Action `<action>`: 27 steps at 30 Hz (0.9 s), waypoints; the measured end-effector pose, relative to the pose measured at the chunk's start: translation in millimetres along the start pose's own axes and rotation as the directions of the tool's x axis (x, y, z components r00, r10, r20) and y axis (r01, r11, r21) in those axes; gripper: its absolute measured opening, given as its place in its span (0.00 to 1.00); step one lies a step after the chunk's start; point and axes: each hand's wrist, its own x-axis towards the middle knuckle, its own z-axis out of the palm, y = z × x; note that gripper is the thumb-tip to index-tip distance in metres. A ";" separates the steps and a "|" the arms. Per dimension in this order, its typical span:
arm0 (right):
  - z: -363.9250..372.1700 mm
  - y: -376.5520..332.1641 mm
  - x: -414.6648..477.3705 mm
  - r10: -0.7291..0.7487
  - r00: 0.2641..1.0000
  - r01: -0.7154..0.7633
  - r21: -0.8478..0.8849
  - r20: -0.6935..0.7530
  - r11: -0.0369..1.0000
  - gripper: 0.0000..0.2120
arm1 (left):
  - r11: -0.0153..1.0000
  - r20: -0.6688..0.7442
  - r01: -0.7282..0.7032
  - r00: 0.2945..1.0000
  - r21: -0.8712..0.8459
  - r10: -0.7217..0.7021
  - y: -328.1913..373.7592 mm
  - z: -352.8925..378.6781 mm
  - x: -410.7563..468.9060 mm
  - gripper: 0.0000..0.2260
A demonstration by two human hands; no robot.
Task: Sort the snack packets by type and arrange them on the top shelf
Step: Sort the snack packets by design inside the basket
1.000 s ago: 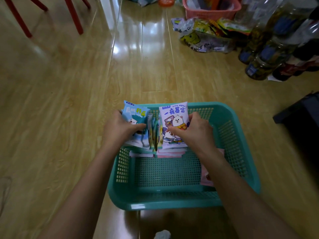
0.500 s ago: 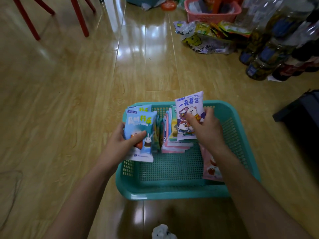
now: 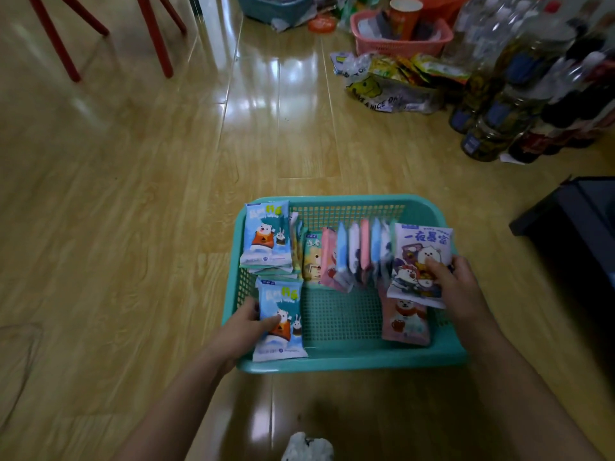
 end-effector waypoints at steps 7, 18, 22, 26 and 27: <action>-20.2 5.0 23.7 0.027 0.990 -0.024 0.024 -0.136 0.999 0.07 | 0.867 -0.088 0.050 0.996 0.496 -0.008 -1.4 24.3 31.0 0.06; -37.6 9.3 35.1 0.027 0.991 -0.020 0.053 -0.134 0.998 0.08 | 0.308 -0.114 -0.075 0.827 0.948 0.551 55.6 51.3 12.0 0.09; -52.2 8.9 42.1 0.011 0.982 0.013 0.126 -0.188 0.992 0.08 | 0.398 -0.006 -0.334 0.760 0.855 0.650 93.4 104.9 39.5 0.15; -66.7 10.3 49.8 0.011 0.979 0.019 0.144 -0.204 0.989 0.08 | 0.407 0.053 -0.337 0.820 0.849 0.570 128.2 164.9 70.9 0.33; -69.8 10.8 50.9 0.006 0.980 0.022 0.137 -0.200 0.990 0.08 | 0.420 0.066 -0.328 0.847 0.846 0.528 134.7 176.6 76.0 0.39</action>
